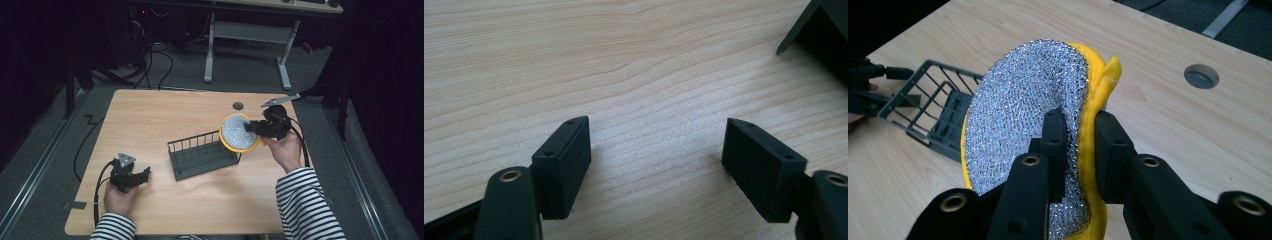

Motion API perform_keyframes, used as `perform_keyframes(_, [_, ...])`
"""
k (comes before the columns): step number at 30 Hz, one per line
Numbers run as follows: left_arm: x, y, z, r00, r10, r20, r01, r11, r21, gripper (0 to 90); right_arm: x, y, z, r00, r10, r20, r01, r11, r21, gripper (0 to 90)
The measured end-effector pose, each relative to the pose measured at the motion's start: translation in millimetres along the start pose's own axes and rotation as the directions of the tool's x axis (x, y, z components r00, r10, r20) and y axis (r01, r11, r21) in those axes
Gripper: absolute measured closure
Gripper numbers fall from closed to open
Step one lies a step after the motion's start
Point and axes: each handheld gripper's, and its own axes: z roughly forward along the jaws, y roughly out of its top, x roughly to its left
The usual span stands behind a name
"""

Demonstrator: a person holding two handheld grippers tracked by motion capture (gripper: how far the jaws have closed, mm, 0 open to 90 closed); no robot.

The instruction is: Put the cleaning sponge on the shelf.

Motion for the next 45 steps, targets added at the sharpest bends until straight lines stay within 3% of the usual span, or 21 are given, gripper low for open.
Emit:
perform_keyframes(6, [0.0,0.0,0.0,1.0,0.0,0.0,0.0,1.0,0.0,28.1,1.7,11.8,13.0,0.9999,-0.002,-0.01,0.002,1.0,-0.006,77.2])
perform_keyframes(12, [0.0,0.0,0.0,1.0,0.001,0.001,-0.001,1.0,0.0,28.1,7.9,22.9,37.3,0.9993,-0.033,-0.02,0.033,0.999,0.005,76.9])
perform_keyframes(22, [-0.1,0.0,0.0,1.0,0.001,0.0,-0.001,1.0,0.0,28.1,15.1,26.2,68.0,0.9967,-0.053,-0.061,0.055,0.998,0.022,76.7])
perform_keyframes(28, [-0.1,0.0,0.0,1.0,0.001,0.0,-0.001,1.0,0.0,28.1,20.4,23.8,89.6,0.9939,-0.077,-0.079,0.082,0.995,0.065,76.2])
perform_keyframes(45, [-0.1,0.0,0.0,1.0,0.001,0.001,-0.001,1.0,0.0,28.1,15.0,9.4,99.9,0.9935,-0.06,-0.096,0.069,0.994,0.088,76.1])
